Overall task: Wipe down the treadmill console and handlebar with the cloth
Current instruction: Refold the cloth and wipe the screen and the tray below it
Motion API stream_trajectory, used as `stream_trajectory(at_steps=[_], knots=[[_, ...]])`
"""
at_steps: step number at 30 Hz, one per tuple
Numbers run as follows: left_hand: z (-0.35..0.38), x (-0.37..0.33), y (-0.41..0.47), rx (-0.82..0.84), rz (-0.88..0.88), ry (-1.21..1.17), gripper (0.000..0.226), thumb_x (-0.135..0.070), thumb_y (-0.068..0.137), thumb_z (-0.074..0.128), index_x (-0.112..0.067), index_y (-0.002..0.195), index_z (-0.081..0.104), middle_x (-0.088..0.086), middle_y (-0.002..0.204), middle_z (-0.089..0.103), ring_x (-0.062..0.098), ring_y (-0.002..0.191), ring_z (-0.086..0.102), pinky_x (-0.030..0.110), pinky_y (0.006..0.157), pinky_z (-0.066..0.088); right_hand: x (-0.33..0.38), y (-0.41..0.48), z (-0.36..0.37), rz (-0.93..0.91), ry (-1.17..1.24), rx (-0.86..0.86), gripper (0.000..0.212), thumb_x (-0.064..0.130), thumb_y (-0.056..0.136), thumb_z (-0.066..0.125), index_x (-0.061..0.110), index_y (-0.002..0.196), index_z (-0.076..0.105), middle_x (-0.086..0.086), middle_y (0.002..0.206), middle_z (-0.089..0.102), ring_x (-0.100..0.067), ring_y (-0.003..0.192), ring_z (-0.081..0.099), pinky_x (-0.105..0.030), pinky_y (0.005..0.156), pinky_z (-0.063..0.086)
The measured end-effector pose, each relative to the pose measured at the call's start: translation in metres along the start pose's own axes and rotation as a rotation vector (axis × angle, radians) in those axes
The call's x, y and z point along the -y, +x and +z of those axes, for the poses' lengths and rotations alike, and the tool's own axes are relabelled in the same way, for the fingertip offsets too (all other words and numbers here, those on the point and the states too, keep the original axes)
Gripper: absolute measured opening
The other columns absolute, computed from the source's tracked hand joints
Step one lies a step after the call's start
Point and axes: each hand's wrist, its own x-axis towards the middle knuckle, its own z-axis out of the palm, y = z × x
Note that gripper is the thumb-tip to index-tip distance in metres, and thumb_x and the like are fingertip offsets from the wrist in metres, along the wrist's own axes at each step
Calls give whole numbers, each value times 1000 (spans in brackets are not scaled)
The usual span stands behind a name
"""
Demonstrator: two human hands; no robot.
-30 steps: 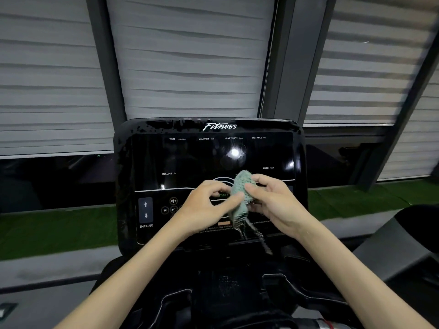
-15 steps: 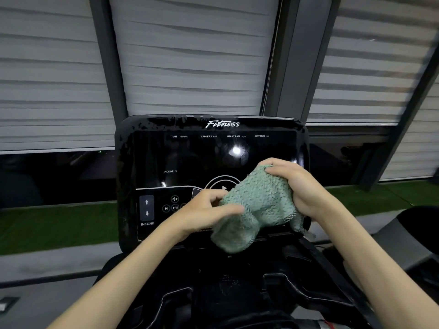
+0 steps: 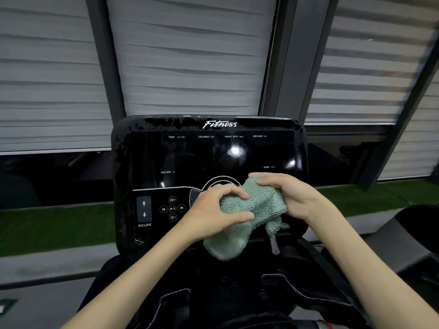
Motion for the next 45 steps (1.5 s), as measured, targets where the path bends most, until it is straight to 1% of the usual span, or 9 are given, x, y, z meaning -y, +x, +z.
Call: stream_trajectory(at_steps=[4,8,12,14,22,30,32,40,45], knots=[[6,-5,0,-138,-48,81,36,-45,69,84,-34,100,67,-12,114,49,-1,110,47,13,92,36,4,-6,6,-31,92,164,42,-10,85,40,-5,123,58,-25,119,63,-32,105,63,-40,88,56],[11,-9,1,-135,-50,153,66,-56,62,83,-29,117,60,-14,119,42,1,113,42,18,94,33,5,-7,19,-163,-103,43,44,-17,80,60,1,120,59,-17,91,70,-19,75,70,-26,62,58],[11,-5,6,-130,-13,74,27,-28,81,79,-20,106,72,-11,87,66,2,72,60,20,77,46,4,-8,20,-242,-284,-26,57,6,57,81,4,111,62,-14,82,72,-24,74,70,-36,71,56],[7,-1,7,-86,10,69,11,-19,88,72,-18,97,77,-7,84,74,7,78,67,29,81,52,5,-9,17,-272,-338,-13,54,10,54,83,4,105,65,-15,84,73,-26,76,70,-36,72,57],[-17,1,4,-44,-190,-244,28,-26,102,48,-26,79,63,-6,80,67,5,73,59,28,74,44,20,-19,-18,-82,-690,218,60,-5,60,85,10,114,65,-19,105,71,-31,97,69,-41,87,55],[-29,-6,5,276,-68,-194,25,-34,81,74,-21,101,67,-8,98,74,6,93,69,22,83,52,28,-18,-7,-332,-1064,233,28,-9,72,75,18,78,74,1,91,74,-14,88,69,-28,79,53],[-29,-8,8,264,-5,-222,11,-30,88,68,-20,93,71,-15,89,70,0,86,65,18,80,47,26,-15,-2,-415,-1041,221,35,-11,75,69,23,69,70,5,96,71,-9,92,66,-27,82,49],[-23,-10,20,238,101,-305,26,-45,89,59,-32,105,74,-18,138,50,7,126,51,35,108,39,36,-13,7,-543,-975,310,37,4,78,76,36,62,66,1,112,56,-24,105,60,-54,103,40],[-16,-9,23,233,125,-345,27,-34,89,63,-17,109,73,-15,140,47,5,115,59,35,107,43,36,-13,6,-610,-900,314,36,5,73,81,36,63,65,-7,121,53,-21,117,55,-46,110,36]])
